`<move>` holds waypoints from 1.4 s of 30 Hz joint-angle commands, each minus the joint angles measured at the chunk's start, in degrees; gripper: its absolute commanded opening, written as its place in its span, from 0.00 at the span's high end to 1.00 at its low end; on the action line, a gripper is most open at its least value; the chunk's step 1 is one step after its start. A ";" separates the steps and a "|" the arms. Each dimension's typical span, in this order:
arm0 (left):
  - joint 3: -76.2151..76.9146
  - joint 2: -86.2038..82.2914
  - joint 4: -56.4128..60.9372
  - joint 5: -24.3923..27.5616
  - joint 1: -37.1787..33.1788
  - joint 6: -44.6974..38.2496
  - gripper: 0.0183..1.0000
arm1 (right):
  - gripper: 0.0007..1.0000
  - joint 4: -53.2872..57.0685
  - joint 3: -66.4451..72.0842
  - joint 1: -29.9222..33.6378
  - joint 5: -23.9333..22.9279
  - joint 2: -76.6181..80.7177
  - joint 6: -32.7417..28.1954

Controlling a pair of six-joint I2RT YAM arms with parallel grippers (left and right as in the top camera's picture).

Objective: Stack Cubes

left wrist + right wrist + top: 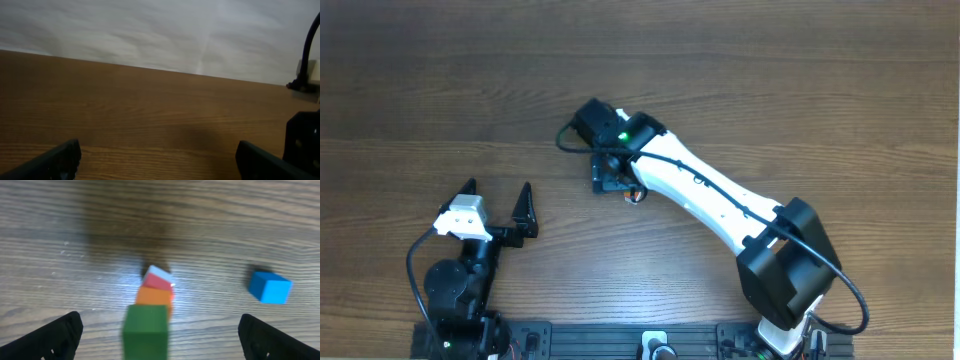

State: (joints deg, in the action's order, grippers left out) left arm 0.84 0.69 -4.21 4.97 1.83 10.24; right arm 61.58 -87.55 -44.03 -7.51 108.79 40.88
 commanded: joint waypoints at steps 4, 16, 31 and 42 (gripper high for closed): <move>-0.50 -0.31 0.20 0.11 0.20 -0.83 0.00 | 0.01 3.56 -2.14 9.49 -1.55 -11.04 -5.40; -0.50 -0.31 0.20 0.11 0.20 -0.83 0.00 | 0.01 3.54 7.65 13.79 -0.79 -12.52 -7.30; -0.50 -0.31 0.20 0.13 0.20 -0.83 0.00 | 0.02 -15.78 30.12 16.98 6.01 -12.39 -12.92; -0.50 -0.31 0.20 0.13 0.20 -0.83 0.00 | 0.09 -19.82 30.38 17.92 4.87 -7.43 -14.80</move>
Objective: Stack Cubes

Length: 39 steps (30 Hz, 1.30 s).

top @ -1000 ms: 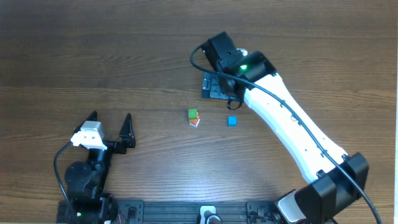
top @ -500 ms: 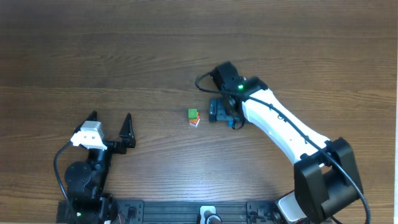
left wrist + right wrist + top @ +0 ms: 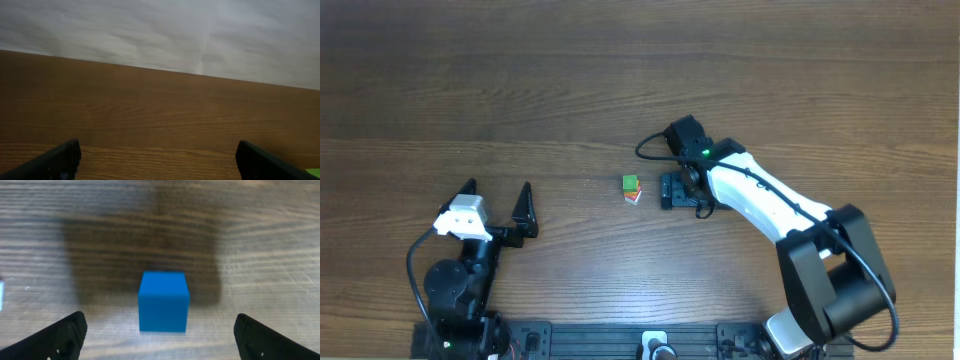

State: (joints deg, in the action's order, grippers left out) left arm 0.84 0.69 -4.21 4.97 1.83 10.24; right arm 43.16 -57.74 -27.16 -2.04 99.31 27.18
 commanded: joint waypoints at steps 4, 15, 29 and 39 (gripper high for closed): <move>-0.50 -0.31 0.20 0.11 0.20 -0.83 0.00 | 0.14 -2.97 0.57 1.42 -0.57 2.23 -1.09; -0.50 -0.31 0.20 0.11 0.20 -0.83 0.00 | 0.52 -3.56 0.57 1.66 -0.52 2.23 -1.11; -0.50 -0.31 0.20 0.11 0.20 -0.83 0.00 | 0.76 -3.56 0.55 1.57 -0.13 2.23 -1.07; -0.50 -0.31 0.20 0.11 0.20 -0.83 0.00 | 0.88 1.05 -3.78 1.40 -0.15 1.75 -0.66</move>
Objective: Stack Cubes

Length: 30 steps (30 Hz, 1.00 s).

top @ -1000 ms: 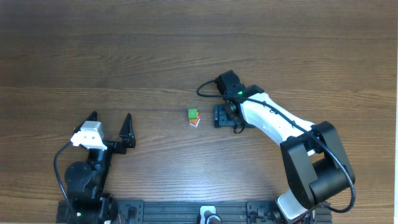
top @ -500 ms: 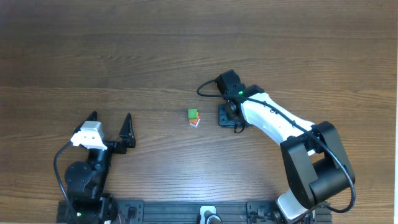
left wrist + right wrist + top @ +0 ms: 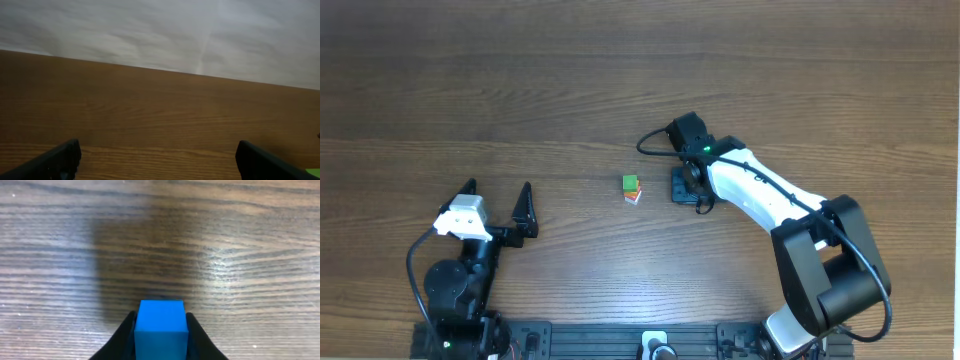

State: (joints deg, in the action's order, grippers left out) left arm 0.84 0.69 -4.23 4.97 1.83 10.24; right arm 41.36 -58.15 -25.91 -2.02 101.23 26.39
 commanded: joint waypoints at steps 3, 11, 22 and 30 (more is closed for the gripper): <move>-0.50 -0.31 0.22 0.11 0.20 -0.83 0.00 | 0.91 7.28 -8.28 -0.57 -0.79 -1.64 0.11; -0.50 -0.31 0.22 0.11 0.20 -0.83 0.00 | 1.00 19.93 -26.21 -5.11 -2.32 -4.68 0.83; -0.50 -0.31 0.22 0.11 0.20 -0.83 0.00 | 0.99 27.10 -33.77 -16.17 -3.34 -3.54 7.48; -0.50 -0.31 0.22 0.11 0.20 -0.83 0.00 | 0.99 27.19 -33.77 -19.45 -3.28 0.04 9.81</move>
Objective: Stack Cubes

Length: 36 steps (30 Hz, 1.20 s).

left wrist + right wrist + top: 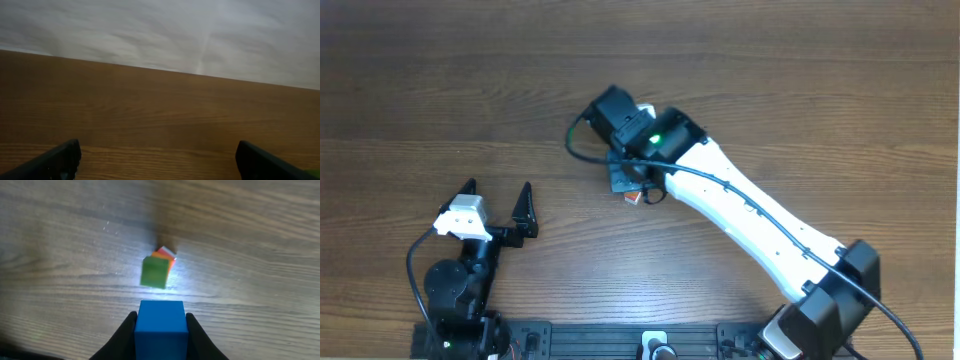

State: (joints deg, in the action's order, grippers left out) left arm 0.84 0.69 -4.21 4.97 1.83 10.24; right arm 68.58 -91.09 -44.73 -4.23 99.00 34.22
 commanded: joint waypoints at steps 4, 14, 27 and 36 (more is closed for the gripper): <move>-0.50 -0.31 0.20 0.11 0.20 -0.83 0.00 | 0.99 -0.48 -0.83 -0.70 -0.96 3.80 1.99; -0.50 -0.31 0.20 0.11 0.20 -0.83 0.00 | 0.99 -2.67 -0.83 -0.52 -0.98 6.23 2.23; -0.50 -0.31 0.20 0.11 0.20 -0.83 0.00 | 0.99 -2.58 -0.83 0.87 -1.84 8.35 3.45; -0.50 -0.31 0.20 0.11 0.20 -0.83 0.00 | 0.99 -3.28 -0.83 1.03 -1.60 8.92 3.45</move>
State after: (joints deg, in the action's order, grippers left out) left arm 0.84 0.69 -4.23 4.97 1.83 10.24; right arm 65.52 -91.09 -43.97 -5.06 107.33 37.30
